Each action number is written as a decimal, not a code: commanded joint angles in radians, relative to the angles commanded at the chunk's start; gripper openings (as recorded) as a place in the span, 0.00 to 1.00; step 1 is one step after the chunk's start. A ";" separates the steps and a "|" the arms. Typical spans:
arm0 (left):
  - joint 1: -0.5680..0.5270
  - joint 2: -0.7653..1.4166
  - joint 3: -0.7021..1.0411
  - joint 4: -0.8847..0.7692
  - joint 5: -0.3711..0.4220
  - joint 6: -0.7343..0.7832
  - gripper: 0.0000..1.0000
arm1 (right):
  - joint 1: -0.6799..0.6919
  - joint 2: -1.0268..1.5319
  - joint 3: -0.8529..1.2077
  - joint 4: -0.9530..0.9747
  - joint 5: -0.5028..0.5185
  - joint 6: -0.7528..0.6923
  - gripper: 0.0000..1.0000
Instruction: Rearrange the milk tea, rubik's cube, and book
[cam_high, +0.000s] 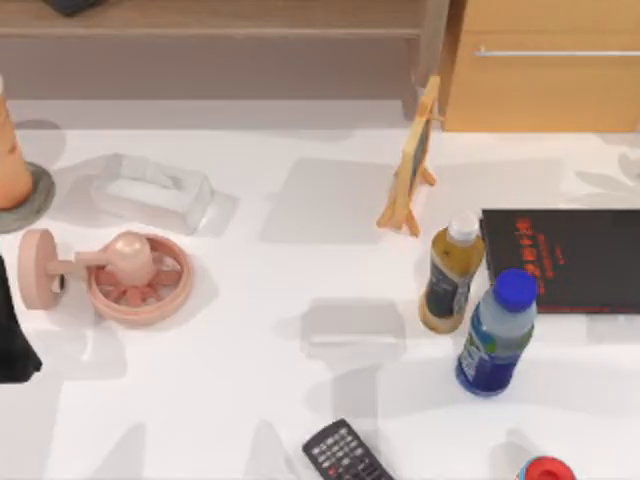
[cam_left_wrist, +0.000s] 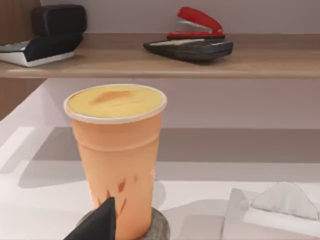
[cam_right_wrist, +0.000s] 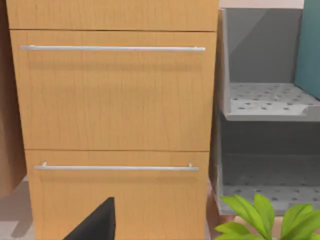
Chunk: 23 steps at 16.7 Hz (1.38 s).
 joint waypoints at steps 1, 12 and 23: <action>0.000 0.000 0.000 0.000 0.000 0.000 1.00 | -0.020 0.074 0.059 0.024 -0.018 0.000 1.00; 0.000 0.000 0.000 0.000 0.000 0.000 1.00 | -0.275 1.260 0.851 0.343 -0.270 -0.004 1.00; 0.000 0.000 0.000 0.000 0.000 0.000 1.00 | -0.404 1.815 1.242 0.505 -0.388 -0.005 1.00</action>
